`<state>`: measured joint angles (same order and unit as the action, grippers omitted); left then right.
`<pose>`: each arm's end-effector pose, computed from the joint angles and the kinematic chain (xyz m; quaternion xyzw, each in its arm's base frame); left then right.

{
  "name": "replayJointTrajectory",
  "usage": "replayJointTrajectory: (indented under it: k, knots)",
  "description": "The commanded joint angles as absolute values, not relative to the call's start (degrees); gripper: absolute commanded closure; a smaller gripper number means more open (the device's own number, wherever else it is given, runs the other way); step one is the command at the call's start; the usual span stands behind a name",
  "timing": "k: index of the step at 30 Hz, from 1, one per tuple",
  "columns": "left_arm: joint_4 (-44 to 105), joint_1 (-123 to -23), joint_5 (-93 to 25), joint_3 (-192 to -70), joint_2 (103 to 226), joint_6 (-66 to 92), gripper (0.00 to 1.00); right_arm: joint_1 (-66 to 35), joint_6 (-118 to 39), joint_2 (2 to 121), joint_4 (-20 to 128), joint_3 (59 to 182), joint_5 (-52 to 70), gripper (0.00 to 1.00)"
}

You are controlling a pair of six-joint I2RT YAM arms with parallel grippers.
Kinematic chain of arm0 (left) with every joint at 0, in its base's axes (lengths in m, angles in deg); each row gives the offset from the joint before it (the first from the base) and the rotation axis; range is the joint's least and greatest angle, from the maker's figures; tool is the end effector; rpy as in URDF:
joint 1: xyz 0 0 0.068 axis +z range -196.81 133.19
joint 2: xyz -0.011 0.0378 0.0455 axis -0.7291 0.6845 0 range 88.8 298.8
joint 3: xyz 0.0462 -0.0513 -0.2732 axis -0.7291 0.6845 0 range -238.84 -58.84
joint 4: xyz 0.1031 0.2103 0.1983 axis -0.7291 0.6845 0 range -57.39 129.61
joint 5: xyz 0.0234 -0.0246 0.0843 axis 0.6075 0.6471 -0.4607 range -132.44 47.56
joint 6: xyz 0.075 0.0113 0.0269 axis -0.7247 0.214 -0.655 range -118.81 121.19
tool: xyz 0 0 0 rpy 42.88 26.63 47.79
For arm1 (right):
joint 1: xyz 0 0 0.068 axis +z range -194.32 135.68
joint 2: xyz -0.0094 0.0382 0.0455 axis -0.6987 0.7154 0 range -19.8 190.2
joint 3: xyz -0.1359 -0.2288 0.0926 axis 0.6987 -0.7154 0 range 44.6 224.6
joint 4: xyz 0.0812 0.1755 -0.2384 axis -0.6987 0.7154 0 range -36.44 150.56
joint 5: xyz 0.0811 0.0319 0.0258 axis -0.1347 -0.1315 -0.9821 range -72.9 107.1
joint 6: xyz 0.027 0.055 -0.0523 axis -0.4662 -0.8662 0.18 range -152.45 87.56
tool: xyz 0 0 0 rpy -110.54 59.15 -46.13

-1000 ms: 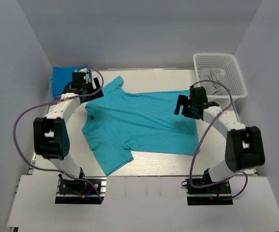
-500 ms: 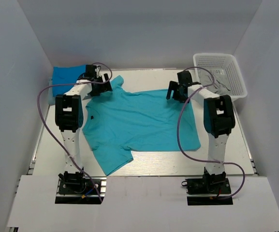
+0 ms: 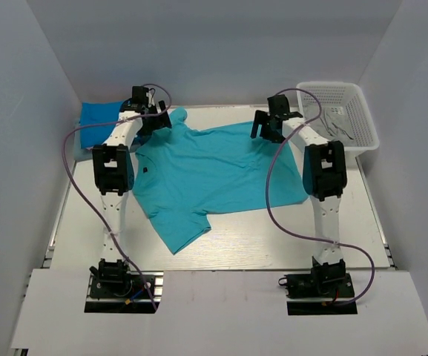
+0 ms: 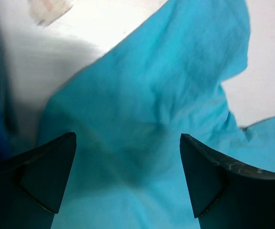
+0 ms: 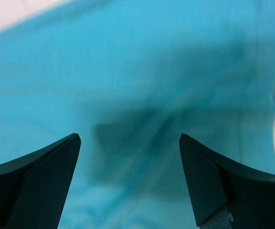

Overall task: Fold and stack the t-shirts
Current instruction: Flatten out the tshirt, then grap the side of the flattened tshirt closest away from the robot with both arms

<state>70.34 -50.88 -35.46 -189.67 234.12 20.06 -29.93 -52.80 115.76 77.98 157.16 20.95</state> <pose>0.6289 -0.0533 0.1407 -0.1021 0.9391 -0.1207 0.3052 0.5875 0.1461 0.1398 0.0607 0.9294 0.0783 0.3556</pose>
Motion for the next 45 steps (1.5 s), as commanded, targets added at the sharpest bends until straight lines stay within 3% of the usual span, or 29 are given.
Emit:
replayJointTrajectory:
  k: [1,3,4,5,8,10,14,21,28,37,45]
  knots:
    - [75.15,-51.64,-39.95,-187.19,221.2,19.47,0.01,-28.68,-50.64,100.07,78.78,151.76,21.48,0.1]
    - [75.85,-53.57,-41.82,-172.51,207.99,22.26,0.01,-27.71,-51.16,94.39,74.67,139.21,22.1,0.1]
    - [75.33,-54.27,-41.82,-165.35,202.41,23.58,0.01,-27.27,-53.69,84.8,71.6,135.17,22.28,0.1]
    - [69.93,-55.84,-42.35,-148.31,189.83,28.3,0.01,-27.1,-55.19,81.57,68.53,121.91,23.15,0.1]
    - [58.06,-60.14,-38.41,-120.05,172.26,33.42,0.01,-26.92,-62.58,66.62,63.32,105.85,23.77,0.1]
    - [57.49,-62.7,-35.42,-111.53,160.51,38.62,0.01,-26.74,-66.78,58.11,62.78,95.28,23.6,0.1]
    - [68.77,-69.99,-37.25,-97.46,148.87,45.12,0.01,-26.83,-70.15,47.89,65.5,86.63,27.44,0.1]
    - [73.82,-80.54,-31.98,-86.27,137.85,52.77,0.01,-26.92,-71.03,35.05,71.22,79.42,31.68,0.1]
    - [77.42,-91.35,-39.44,-89.06,149.7,56.21,0.02,-27.09,-70.06,34.16,74.92,77.57,35.99,0.1]
    - [75.41,-96.28,-50.33,-92.85,161.29,58.57,0.25,-27.44,-69.62,37.23,73.16,76.16,36.43,0.1]
    - [76.64,-97.96,-58.52,-96.54,168.33,60.51,0.57,-27.36,-68.92,38.99,72.36,75.28,36.78,0.1]
